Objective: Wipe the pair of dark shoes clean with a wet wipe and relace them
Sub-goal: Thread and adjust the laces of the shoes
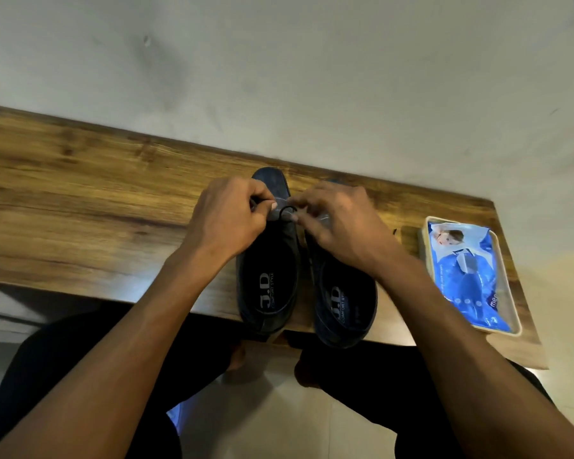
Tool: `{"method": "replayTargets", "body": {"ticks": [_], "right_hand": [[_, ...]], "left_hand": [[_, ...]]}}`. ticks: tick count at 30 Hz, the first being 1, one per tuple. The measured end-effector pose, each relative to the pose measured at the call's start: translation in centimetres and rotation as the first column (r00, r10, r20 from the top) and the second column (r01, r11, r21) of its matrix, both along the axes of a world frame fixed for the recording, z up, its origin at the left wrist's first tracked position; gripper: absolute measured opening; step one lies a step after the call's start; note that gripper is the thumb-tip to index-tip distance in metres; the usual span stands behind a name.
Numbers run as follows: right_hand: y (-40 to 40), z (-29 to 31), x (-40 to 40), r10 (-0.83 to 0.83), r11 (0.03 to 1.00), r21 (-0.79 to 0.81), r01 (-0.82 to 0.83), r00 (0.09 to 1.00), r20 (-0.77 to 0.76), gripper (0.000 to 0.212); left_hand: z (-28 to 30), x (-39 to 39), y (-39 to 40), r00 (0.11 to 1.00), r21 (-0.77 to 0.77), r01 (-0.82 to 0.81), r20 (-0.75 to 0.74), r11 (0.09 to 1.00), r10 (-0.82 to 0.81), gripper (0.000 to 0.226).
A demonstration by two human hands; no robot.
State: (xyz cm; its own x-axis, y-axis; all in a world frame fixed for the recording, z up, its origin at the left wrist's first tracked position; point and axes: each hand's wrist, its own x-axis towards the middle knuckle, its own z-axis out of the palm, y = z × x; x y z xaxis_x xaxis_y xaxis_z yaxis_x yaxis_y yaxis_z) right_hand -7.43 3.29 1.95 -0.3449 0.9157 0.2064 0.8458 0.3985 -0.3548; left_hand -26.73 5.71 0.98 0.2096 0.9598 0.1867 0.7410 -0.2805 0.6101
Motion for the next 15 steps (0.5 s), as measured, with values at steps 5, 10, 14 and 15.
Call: {"method": "replayTargets", "body": {"ticks": [5,10,14,15], "right_hand": [[-0.9,2.0,5.9,-0.31,0.95,0.006,0.312,0.944,-0.112,0.011],[-2.6,1.2,9.7,-0.36,0.896,-0.232,0.378,0.926,0.114,0.024],[-3.5,1.3,9.9,-0.324,0.866,-0.372,0.334,0.942,0.092,0.018],[-3.5,1.1,9.7,-0.32,0.858,-0.395,0.327,0.943,0.088,0.014]], "left_hand": [[0.9,2.5,-0.7,0.993,0.167,0.075,0.08,0.983,-0.09,0.01],[0.8,5.2,-1.9,0.928,0.046,0.371,-0.067,0.928,-0.368,0.017],[0.8,7.0,-2.5,0.864,-0.044,0.41,-0.3,0.911,-0.403,0.03],[0.8,7.1,-2.5,0.857,-0.073,0.407,-0.314,0.911,-0.408,0.034]]}}
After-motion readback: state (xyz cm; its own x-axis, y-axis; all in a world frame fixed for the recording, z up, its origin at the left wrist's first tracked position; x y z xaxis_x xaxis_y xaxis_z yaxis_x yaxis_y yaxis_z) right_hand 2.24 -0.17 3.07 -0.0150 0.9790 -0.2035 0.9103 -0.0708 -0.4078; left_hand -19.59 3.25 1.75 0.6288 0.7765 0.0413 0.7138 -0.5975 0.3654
